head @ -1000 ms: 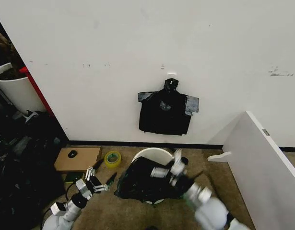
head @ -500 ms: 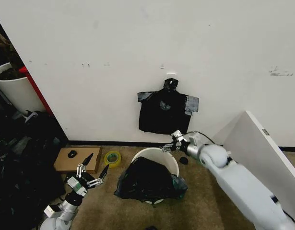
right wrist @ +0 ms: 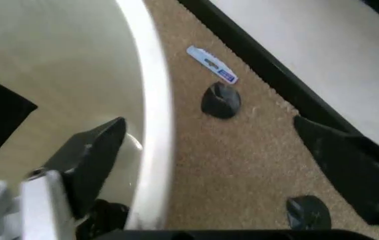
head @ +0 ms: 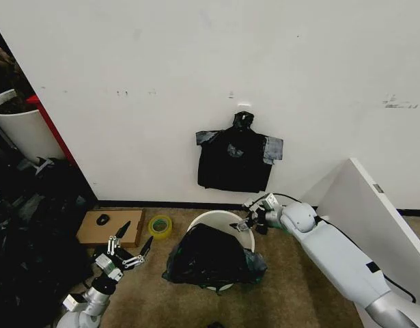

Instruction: Place the garbage bag over the trash bin.

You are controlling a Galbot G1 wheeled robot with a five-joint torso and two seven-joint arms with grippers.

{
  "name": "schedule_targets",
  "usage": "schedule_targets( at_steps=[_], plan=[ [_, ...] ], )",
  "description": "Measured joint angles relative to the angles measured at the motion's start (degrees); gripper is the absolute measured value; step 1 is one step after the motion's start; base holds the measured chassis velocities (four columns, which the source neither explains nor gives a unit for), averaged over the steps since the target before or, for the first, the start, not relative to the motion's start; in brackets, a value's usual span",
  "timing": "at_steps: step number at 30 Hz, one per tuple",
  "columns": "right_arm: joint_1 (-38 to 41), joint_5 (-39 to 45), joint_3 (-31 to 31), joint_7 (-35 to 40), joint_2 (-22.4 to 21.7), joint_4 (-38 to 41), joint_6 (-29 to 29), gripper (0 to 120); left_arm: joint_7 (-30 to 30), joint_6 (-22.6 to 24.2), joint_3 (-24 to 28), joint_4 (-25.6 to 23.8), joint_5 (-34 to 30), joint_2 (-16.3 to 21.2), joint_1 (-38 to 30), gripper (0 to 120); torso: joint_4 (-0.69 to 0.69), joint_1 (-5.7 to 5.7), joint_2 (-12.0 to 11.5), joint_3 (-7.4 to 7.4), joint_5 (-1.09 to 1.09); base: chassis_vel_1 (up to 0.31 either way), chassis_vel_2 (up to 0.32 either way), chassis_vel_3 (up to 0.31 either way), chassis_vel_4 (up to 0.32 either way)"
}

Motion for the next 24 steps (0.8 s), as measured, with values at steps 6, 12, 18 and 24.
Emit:
schedule_targets(
  at_steps=[6, 12, 18, 24],
  plan=[
    [-1.3, 0.7, 0.0, 0.6, -0.5, 0.9, 0.6, 72, -0.5, -0.3, 0.0, -0.1, 0.3, 0.0, -0.1, 100, -0.03, -0.01, 0.0, -0.01, 0.0, 0.0, 0.0, 0.0, 0.0],
    [-2.7, 3.1, 0.0, 3.1, -0.4, 2.3, -0.1, 50, -0.6, -1.1, -0.1, 0.2, 0.5, -0.1, 0.3, 100, -0.01, -0.01, 0.0, -0.01, 0.01, 0.0, 0.0, 0.0, 0.0],
    [-5.1, 9.0, -0.2, 8.6, -1.6, 5.7, -2.7, 30, -1.0, -1.8, -0.2, 0.6, 0.5, 0.0, 0.4, 100, -0.01, -0.01, 0.0, -0.01, 0.01, 0.0, 0.0, 0.0, 0.0],
    [-11.0, 25.5, -0.1, 26.2, -4.6, 13.8, -7.4, 5, -1.5, -2.2, -0.1, 0.7, 0.5, 0.2, 0.2, 100, -0.01, -0.01, 0.0, -0.01, 0.02, 0.0, 0.0, 0.0, 0.0]
  ],
)
